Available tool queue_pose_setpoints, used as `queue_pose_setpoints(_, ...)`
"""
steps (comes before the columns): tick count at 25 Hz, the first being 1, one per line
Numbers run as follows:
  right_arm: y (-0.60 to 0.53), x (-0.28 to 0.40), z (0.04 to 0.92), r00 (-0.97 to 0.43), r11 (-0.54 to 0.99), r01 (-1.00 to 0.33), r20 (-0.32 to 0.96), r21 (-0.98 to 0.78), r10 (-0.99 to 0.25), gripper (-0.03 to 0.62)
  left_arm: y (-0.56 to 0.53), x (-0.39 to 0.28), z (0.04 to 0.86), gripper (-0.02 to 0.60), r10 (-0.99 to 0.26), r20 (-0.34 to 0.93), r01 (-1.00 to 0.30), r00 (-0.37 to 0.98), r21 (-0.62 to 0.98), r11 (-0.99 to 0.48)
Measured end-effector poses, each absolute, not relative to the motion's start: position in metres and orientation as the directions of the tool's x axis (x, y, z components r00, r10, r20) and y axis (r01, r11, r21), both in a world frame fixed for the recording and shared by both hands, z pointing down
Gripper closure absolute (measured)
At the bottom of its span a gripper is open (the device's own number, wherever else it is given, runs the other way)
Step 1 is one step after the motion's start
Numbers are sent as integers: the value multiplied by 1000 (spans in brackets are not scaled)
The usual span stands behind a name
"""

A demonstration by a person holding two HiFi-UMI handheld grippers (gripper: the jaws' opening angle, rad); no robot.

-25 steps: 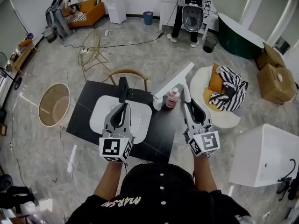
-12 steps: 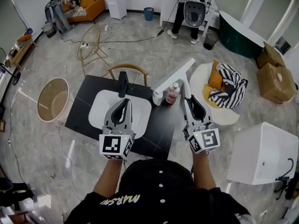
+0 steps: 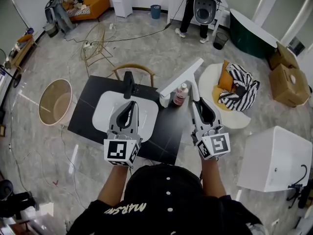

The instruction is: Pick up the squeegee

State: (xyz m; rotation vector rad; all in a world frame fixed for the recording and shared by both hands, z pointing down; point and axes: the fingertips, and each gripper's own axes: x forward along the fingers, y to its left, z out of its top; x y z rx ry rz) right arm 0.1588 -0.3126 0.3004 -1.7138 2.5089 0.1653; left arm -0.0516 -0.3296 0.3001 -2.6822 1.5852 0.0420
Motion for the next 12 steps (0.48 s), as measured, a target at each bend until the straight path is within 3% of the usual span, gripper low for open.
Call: queue_pose_setpoints(12,-305,159,296,-371,369,-928,-142,37,-918,502,-321,-47,296,560,-873,-36,-874,486,-12,-486)
